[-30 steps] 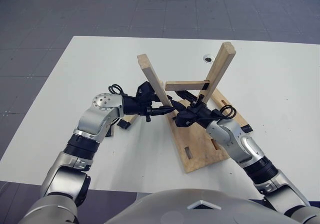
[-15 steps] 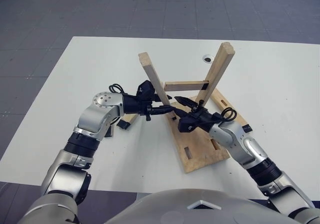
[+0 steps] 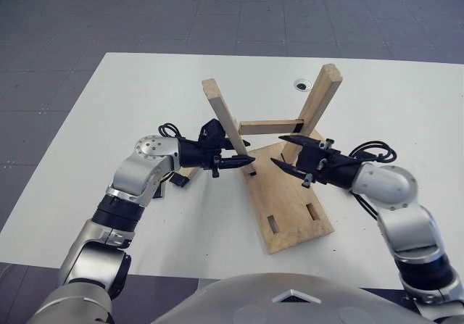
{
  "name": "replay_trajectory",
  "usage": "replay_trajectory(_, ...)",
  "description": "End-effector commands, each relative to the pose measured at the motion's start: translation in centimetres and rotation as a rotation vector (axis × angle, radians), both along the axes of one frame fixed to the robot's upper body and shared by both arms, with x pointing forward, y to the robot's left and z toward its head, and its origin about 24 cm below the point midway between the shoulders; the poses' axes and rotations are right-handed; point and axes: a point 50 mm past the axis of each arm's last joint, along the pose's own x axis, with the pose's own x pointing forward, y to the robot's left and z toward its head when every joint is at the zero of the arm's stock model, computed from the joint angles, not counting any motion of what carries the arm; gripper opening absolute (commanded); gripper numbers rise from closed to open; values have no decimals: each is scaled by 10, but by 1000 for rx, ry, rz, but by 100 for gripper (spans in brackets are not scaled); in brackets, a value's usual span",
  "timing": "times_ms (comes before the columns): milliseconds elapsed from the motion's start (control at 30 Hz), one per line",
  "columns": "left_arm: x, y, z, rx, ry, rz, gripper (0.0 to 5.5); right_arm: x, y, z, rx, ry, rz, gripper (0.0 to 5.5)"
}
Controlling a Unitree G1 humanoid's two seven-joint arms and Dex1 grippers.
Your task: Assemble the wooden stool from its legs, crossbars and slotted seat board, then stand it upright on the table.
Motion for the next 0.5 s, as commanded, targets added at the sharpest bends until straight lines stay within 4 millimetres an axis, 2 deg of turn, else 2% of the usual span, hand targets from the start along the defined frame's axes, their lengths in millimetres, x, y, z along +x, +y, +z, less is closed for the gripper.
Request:
replay_trajectory(33, -16, 18, -40, 248, 87, 32, 205, 2, -3, 34, 111, 48, 27, 234)
replay_trajectory(167, -16, 21, -37, 330, 36, 19, 205, 16, 2, 72, 288, 38, -8, 234)
replay_trajectory(267, -20, 20, -42, 388, 25, 26, 205, 31, 4, 87, 367, 9, -77, 234)
replay_trajectory(400, -25, 18, -53, 460, 63, 72, 205, 47, 3, 92, 395, -31, -176, 234)
replay_trajectory(500, -27, 21, -66, 512, 115, 155, 205, 55, 5, 81, 360, -38, -228, 234)
